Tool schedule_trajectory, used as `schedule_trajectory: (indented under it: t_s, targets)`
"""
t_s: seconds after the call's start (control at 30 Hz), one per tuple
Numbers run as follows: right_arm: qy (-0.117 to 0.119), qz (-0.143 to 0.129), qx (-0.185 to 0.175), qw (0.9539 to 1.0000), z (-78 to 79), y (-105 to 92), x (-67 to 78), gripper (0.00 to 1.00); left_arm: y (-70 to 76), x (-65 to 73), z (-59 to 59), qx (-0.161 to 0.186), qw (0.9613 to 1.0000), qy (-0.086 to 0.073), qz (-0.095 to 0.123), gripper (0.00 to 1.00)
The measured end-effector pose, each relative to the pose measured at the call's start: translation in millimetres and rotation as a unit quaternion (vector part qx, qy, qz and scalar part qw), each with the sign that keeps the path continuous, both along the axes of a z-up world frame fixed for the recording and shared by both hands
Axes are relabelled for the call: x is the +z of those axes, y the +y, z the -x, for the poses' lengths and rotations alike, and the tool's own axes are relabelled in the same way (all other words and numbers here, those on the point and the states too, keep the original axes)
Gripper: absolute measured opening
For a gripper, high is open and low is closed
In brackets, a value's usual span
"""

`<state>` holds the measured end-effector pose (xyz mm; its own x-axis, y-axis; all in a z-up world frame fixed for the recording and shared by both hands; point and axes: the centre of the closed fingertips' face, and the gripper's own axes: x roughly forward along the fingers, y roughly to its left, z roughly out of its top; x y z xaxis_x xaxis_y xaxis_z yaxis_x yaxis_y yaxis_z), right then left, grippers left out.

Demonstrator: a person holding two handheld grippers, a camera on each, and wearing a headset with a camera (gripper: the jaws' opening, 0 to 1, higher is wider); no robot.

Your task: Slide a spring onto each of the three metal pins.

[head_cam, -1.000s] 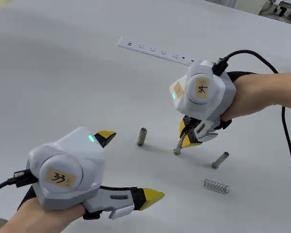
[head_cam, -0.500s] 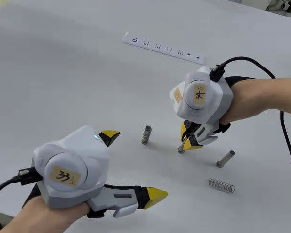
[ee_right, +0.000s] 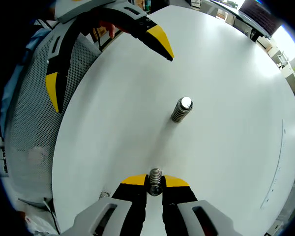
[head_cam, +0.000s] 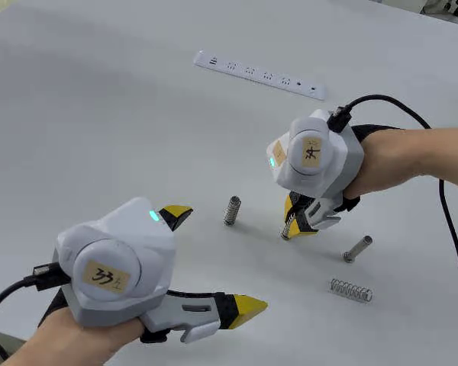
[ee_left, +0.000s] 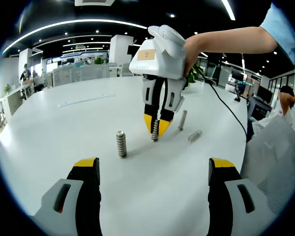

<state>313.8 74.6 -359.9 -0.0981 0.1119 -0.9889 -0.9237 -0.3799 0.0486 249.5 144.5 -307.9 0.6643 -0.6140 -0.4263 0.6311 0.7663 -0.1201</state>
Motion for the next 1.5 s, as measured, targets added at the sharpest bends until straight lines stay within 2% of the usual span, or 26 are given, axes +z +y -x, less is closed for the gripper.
schedule_trajectory:
  t_s: [0.43,0.67,0.73,1.1,1.2,1.3,1.5]
  targets:
    - [-0.004,-0.001,0.005,1.0000,0.6,0.4,-4.5,0.09,0.1,0.9,-0.2,0.000,1.0000,-0.002,0.001,0.90]
    - [-0.001,-0.008,-0.006,0.9999,-0.5,0.2,-5.3,0.30,-0.1,1.2,0.3,0.000,1.0000,-0.002,0.001,0.90]
    - [0.003,-0.011,-0.008,0.9999,0.0,-0.1,-5.1,0.39,-0.4,1.5,0.3,0.000,1.0000,-0.003,0.001,0.90]
    - [0.001,-0.064,-0.015,0.9978,4.0,9.1,1.4,0.77,-0.9,4.6,-0.5,-0.002,1.0000,-0.006,0.001,0.90]
    - [-0.006,-0.079,-0.021,0.9966,2.4,11.3,3.4,0.84,0.7,6.3,-1.4,0.001,1.0000,-0.007,0.002,0.90]
    - [-0.009,-0.089,-0.026,0.9956,2.8,12.1,7.1,0.86,1.4,8.0,-1.9,0.003,1.0000,-0.008,0.003,0.90]
    - [-0.021,-0.107,-0.047,0.9929,0.8,10.9,12.7,0.97,3.1,10.9,-1.1,0.000,0.9999,-0.012,0.000,0.90]
